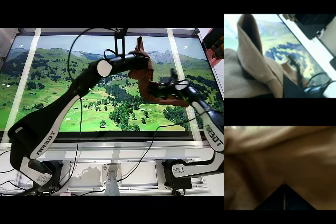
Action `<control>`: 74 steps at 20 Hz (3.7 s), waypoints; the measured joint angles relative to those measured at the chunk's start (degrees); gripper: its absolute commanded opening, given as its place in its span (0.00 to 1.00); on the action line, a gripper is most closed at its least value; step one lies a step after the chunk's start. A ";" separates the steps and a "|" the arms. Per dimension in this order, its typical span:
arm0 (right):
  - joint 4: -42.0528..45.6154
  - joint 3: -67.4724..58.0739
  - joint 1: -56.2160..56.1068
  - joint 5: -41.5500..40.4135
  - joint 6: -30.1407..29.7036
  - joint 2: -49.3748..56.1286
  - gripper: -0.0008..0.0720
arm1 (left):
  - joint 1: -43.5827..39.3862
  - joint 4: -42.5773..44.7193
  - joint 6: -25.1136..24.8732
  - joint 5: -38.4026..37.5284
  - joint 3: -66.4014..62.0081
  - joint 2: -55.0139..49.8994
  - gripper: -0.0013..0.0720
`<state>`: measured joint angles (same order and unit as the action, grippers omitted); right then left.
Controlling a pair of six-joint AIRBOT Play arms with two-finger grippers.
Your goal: Fold the clothes and pants, and hang the long-sleeved shirts on hangers.
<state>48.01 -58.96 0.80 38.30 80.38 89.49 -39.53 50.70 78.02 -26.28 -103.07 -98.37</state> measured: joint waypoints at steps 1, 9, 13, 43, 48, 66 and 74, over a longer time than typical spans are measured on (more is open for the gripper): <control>-1.66 -0.02 -2.56 -1.49 0.00 1.07 0.03 | 0.66 1.05 0.00 -1.27 0.02 0.42 0.04; -8.13 -4.57 -16.48 -10.36 -0.02 4.17 0.03 | 7.30 6.56 3.23 -14.23 0.00 3.65 0.04; -8.79 -6.86 -18.29 -10.71 0.00 4.39 0.03 | 8.68 8.59 4.79 -16.90 0.00 4.98 0.04; 21.03 -4.11 30.45 14.95 -1.75 -15.85 0.04 | -15.61 9.20 31.54 20.00 -5.84 -21.29 0.12; 17.75 -3.80 30.53 13.81 -1.77 -15.85 0.45 | -15.67 9.20 32.46 23.45 -6.21 -22.45 0.81; 5.79 -3.78 17.29 17.27 -9.99 -15.19 0.94 | -2.36 9.40 31.87 19.37 -6.25 -10.78 0.81; 7.39 -3.96 0.04 8.26 -8.48 -10.82 0.04 | 4.66 9.51 30.58 0.15 -6.27 -7.37 0.81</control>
<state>55.40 -62.92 0.84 46.57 71.90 78.67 -34.87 60.20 108.60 -26.13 -109.34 -105.73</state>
